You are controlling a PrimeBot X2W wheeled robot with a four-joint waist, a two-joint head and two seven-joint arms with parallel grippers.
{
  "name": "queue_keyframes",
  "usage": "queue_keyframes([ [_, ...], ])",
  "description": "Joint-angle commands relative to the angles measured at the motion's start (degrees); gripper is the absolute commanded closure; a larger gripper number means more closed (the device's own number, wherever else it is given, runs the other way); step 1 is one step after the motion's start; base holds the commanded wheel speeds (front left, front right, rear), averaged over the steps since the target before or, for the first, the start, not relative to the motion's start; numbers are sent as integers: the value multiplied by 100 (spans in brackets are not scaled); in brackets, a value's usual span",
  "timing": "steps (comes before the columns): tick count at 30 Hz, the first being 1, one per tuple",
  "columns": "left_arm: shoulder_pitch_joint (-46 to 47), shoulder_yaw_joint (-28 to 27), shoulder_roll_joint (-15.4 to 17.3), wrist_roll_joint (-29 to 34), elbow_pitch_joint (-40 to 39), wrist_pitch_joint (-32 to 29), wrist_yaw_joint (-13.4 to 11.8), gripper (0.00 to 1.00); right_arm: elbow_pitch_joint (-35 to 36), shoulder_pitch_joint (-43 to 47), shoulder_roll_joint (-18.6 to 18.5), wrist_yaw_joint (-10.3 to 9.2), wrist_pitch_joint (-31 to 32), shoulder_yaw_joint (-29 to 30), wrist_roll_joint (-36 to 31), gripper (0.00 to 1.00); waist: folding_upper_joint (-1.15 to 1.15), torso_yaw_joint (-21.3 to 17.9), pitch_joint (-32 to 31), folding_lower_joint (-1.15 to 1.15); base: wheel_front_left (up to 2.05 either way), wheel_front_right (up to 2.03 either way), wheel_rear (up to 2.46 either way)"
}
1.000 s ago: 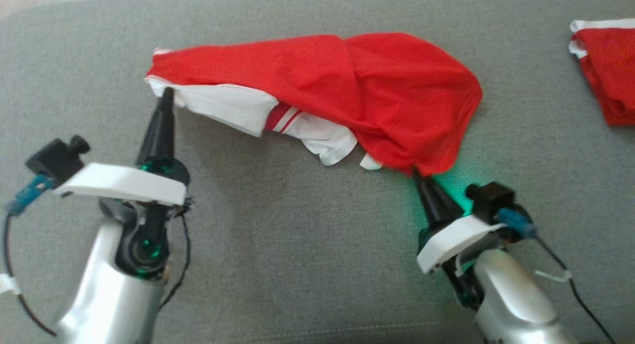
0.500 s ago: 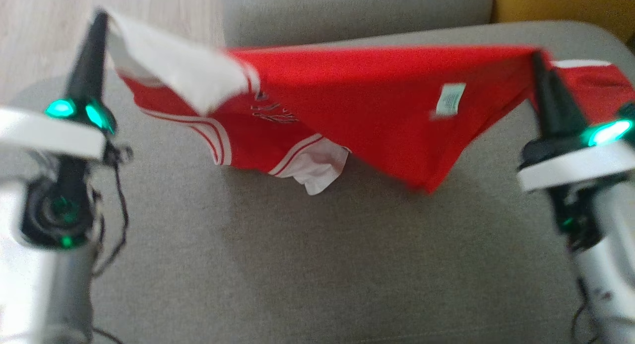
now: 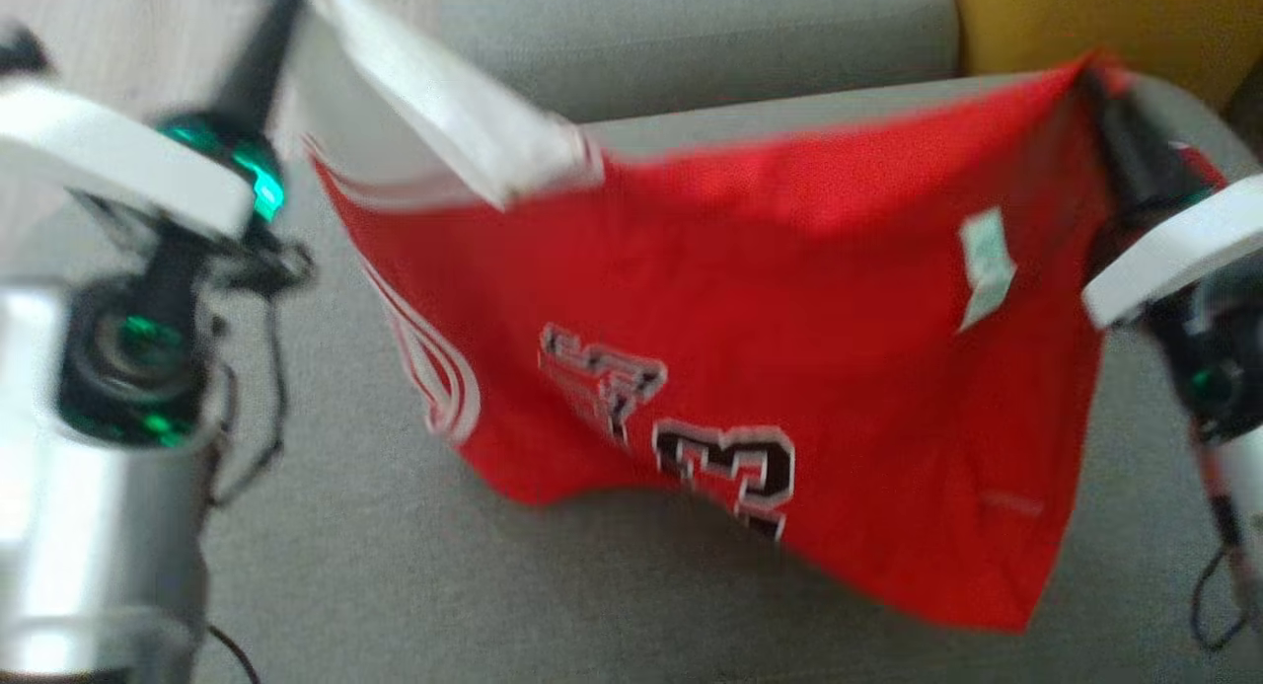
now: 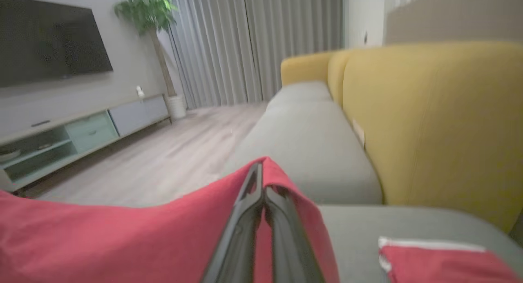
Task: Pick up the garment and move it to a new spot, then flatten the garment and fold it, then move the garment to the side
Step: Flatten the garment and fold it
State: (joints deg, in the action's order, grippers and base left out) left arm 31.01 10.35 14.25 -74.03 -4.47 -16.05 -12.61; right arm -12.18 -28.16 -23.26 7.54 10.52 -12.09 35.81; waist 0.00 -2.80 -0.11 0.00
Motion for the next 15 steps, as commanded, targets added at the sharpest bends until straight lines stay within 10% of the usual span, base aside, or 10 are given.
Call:
queue_keyframes([
  [1,141,-182,164,69,-97,-1,2,100,89,-43,2,-5,45,-116,71,100,0,57,105,0,0,0,0],
  [7,74,59,-177,255,669,421,392,100,-1361,-414,358,-5,-132,-637,256,100,0,301,700,0,0,0,0],
  [8,119,76,-229,286,840,510,476,100,-1611,-507,443,-5,-203,-688,272,73,0,335,783,0,0,0,0],
  [9,173,101,-264,331,1006,591,570,100,-1832,-610,507,-5,-311,-739,256,1,0,358,852,0,0,0,0],
  [15,473,157,-384,537,1843,1017,1027,100,-2532,-884,719,-5,-957,-1046,265,0,0,374,1009,0,0,0,0],
])
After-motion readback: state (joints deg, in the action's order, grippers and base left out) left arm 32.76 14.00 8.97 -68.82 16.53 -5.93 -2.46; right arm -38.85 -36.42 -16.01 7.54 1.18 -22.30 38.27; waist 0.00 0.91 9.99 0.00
